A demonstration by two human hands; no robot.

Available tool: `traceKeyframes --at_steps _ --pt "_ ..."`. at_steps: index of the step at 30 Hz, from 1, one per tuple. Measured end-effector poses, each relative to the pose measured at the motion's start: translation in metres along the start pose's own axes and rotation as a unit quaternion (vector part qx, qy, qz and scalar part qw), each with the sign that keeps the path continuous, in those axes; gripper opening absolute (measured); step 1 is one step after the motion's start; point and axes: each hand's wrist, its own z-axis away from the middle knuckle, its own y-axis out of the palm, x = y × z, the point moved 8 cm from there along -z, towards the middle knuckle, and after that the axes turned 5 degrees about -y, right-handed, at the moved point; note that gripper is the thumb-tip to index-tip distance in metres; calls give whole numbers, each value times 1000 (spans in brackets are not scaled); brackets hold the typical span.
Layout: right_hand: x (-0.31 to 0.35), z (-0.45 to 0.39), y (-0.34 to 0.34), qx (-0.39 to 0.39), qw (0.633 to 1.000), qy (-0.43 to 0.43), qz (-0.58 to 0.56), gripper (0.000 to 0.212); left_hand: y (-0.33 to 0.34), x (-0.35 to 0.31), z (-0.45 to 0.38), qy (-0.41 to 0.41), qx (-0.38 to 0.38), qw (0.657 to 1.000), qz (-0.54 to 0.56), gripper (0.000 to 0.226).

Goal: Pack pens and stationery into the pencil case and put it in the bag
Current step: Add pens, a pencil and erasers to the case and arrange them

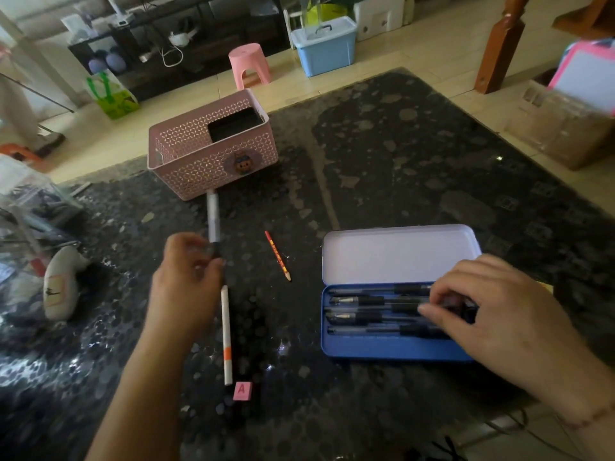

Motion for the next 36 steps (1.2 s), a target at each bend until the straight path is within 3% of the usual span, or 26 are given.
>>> traceKeyframes --at_steps 1,3,5,8,11,15,18,20,23,27,32,34,36 --pt "0 0 -6 -36 999 4 -22 17 11 -22 10 61 62 995 40 23" --pt "4 0 -16 -95 994 -3 -44 45 40 -62 42 186 204 961 35 21" --pt "20 -1 -22 -118 991 -68 -15 59 62 -86 73 264 294 918 7 20" --pt "36 -1 -15 -104 983 -147 44 36 81 -98 93 306 335 891 2 19" --pt "38 0 0 -56 984 -167 14 23 89 -95 95 286 364 886 18 21" --pt "39 -2 10 11 987 -158 -19 18 78 -89 81 244 332 910 43 14" --pt "36 0 22 70 987 -142 -9 18 48 -59 41 177 123 976 -7 1" --pt "33 2 29 97 987 -132 2 19 29 -25 18 80 21 990 -117 11" --pt "30 1 33 111 988 -108 8 19 19 32 2 -81 52 953 -289 29" --pt "33 0 37 97 991 -93 6 19 27 63 -1 -141 140 915 -350 45" --pt "33 -2 23 18 995 -80 -55 24 25 40 2 -95 121 943 -295 33" --pt "30 -4 12 -40 991 -64 -106 25 18 12 8 -63 112 974 -188 24" --pt "30 -4 9 -70 984 -56 -152 29 18 -26 23 -26 148 989 7 22"
